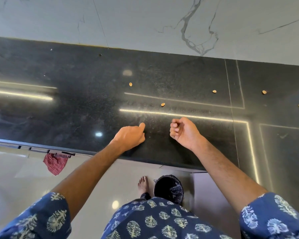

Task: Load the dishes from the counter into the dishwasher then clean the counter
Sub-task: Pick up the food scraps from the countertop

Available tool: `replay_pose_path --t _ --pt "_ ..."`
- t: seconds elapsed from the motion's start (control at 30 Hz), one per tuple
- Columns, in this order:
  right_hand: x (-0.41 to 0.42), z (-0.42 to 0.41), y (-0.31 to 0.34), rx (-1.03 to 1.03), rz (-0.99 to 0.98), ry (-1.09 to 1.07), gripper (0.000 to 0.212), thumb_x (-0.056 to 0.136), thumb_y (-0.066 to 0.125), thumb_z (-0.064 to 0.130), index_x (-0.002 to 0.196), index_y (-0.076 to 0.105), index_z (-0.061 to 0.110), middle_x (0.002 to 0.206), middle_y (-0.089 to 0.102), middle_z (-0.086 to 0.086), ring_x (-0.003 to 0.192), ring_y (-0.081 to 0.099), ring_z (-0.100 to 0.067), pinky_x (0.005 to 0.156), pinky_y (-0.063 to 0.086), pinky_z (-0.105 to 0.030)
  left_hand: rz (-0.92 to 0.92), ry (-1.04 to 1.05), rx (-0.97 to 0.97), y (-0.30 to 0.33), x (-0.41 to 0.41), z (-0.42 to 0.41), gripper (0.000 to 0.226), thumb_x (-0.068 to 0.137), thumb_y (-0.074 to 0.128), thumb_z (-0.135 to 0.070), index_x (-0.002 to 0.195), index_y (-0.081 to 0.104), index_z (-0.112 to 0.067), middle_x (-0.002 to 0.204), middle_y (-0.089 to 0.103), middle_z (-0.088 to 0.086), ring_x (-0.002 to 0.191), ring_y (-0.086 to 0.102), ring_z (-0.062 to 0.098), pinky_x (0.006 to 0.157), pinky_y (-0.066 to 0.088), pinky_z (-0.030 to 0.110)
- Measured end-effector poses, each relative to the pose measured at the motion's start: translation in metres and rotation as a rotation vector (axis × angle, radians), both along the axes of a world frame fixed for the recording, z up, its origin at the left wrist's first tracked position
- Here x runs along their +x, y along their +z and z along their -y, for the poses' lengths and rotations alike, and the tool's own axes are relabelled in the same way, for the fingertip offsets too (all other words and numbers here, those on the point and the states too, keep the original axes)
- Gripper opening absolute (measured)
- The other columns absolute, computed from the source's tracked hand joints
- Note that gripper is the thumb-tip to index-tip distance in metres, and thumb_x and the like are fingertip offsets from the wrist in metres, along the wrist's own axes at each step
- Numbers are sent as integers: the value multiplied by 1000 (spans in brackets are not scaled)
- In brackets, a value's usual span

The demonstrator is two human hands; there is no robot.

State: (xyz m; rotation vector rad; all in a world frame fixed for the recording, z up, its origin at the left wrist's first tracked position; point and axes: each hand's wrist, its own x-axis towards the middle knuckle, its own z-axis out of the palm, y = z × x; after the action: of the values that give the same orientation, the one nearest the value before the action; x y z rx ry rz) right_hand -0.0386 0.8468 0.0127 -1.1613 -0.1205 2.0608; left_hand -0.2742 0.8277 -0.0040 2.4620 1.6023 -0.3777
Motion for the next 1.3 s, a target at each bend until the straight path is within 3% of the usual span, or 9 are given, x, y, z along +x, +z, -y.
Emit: replay_pose_path --t 0.1,0.13,0.2,0.33,0.47,0.77,0.93,1.1,1.3 --pt "-5 -15 3 2 73 -7 26 92 35 15 67 44 15 63 40 1 49 28 -9 45 22 -22 186 87 -16 -5 -5 -2 8 97 40 -20 95 41 -12 62 54 0 55 55 29 56 51 42" --pt "-8 -23 4 13 126 -10 28 94 38 18 66 43 16 60 39 2 47 27 -8 44 21 -22 353 182 -47 -8 -8 -5 9 96 42 -19 90 41 -13 62 52 -1 54 51 24 56 49 41" --pt "-15 -42 6 73 314 20 30 101 42 22 73 50 15 54 34 6 42 26 -7 40 18 -21 863 501 -105 -10 -12 -12 18 94 44 -13 78 39 -18 61 47 -4 52 41 15 50 39 34" --pt "-25 -76 9 474 1130 405 13 99 49 25 100 58 16 65 50 6 52 44 -9 48 32 -24 1779 1031 -254 3 -14 -35 33 95 34 4 73 33 -20 58 29 -3 45 22 10 38 19 23" --pt "-33 -95 8 709 1351 689 14 96 60 24 108 52 21 70 56 2 59 54 -12 53 36 -27 2109 1167 -452 8 -21 -53 21 94 32 2 90 42 -17 59 25 -5 43 20 7 36 18 22" --pt "-32 -102 -15 759 1517 846 20 99 56 28 93 46 12 77 61 -2 72 58 -25 65 43 -40 2153 1105 -636 -14 -37 -64 17 95 41 -6 86 56 -11 60 27 -3 44 21 8 38 22 23" --pt "-36 -103 -11 786 1583 980 12 100 44 23 94 42 13 74 59 -7 68 59 -31 59 43 -41 1964 1189 -684 -10 -43 -89 29 106 37 -25 88 56 -11 56 30 -5 40 22 6 36 20 21" --pt "-40 -101 -11 827 1595 939 30 102 45 45 102 41 16 74 61 -1 63 60 -21 56 46 -38 1749 1217 -557 -6 -55 -118 27 107 28 -9 109 56 -8 54 35 -6 40 25 5 37 22 21" --pt "-57 -112 -20 904 1735 907 27 104 37 45 99 38 19 77 62 -1 66 60 -25 61 52 -41 1510 1225 -406 2 -71 -160 28 102 30 -9 95 58 -12 56 30 -5 39 21 5 35 17 18"
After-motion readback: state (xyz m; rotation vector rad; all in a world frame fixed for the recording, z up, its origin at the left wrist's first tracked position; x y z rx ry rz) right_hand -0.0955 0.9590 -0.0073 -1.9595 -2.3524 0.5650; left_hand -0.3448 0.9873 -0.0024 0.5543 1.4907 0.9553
